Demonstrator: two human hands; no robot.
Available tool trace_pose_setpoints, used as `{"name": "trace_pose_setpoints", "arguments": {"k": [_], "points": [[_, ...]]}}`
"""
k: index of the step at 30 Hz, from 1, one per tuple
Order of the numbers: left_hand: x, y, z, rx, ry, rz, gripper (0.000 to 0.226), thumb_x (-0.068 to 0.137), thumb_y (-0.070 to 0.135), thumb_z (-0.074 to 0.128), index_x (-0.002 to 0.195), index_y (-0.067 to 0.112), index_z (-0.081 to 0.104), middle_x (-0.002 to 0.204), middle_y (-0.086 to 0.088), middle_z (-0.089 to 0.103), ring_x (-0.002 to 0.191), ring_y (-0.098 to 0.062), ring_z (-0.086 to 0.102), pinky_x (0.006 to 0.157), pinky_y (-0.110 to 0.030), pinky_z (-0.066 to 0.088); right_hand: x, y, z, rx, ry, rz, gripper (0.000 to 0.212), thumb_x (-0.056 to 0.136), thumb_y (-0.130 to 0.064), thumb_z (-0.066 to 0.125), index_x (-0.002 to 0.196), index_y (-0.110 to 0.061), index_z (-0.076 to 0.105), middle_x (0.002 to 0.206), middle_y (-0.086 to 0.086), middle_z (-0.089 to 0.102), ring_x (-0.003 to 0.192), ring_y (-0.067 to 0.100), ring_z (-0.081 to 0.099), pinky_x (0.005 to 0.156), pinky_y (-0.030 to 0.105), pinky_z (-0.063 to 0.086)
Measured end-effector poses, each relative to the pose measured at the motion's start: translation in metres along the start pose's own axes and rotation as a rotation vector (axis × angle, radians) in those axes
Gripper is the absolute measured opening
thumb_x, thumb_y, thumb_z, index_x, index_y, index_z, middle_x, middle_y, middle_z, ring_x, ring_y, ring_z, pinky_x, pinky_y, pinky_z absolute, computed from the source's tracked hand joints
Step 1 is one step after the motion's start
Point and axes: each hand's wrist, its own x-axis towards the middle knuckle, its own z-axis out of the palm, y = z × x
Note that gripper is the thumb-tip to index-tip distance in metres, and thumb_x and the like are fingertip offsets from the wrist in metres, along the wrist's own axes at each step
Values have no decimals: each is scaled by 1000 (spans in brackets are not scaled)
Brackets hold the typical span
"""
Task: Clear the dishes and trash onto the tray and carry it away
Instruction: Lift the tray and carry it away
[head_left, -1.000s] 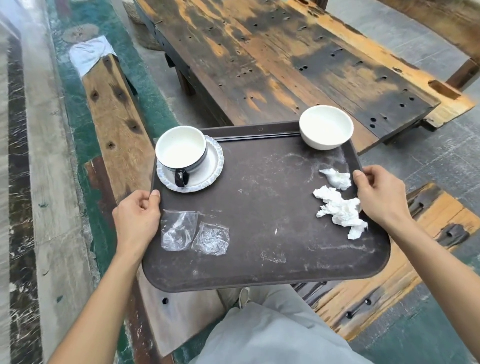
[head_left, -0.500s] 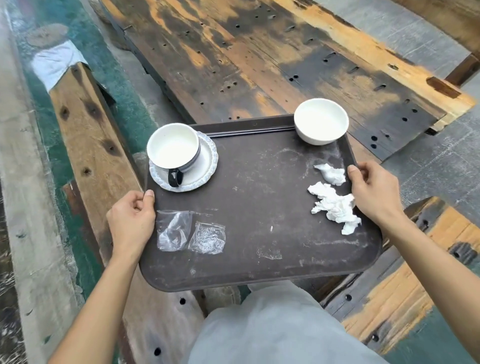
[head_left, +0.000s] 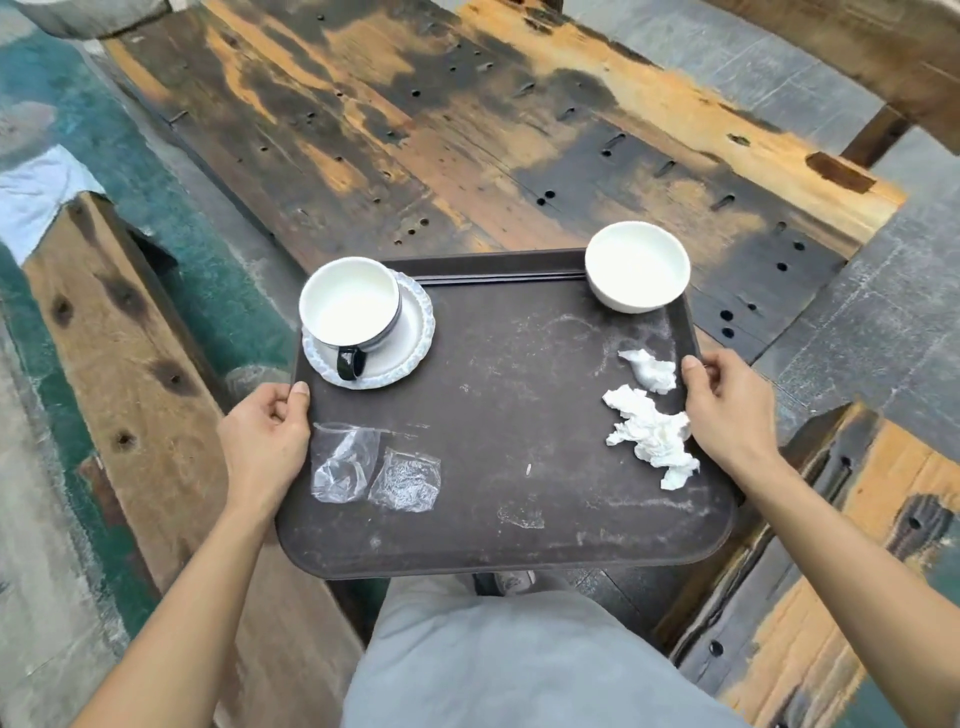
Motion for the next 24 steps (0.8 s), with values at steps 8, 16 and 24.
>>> {"name": "trace_pose_setpoints", "arguments": {"k": [8,16,24], "points": [[129,22,73,27,-185,179,29,96,32,59,77,12,65,63,-8,61,66,-27,58,72,-34,44,28,12,49,10,144,222,25,101,-30,49,101,-9,62,80,4,64,78,27,58,70,33,36],[253,35,164,138,-411,433,30,99,29,56,80,7,63,60,-6,58,62,-31,57,70,-41,46,32,2,117,55,319,483,25,100,-29,49,104,-9,63,75,-4,59,78,24,59,76,38,44],[309,28,252,267,-617,591,34,101,26,54,72,10,49,54,-3,51,56,-28,50,59,-36,37,43,29,185,-9,388,654,24,101,-25,50,106,-5,62,80,5,61,78,28,58,71,33,37]]}}
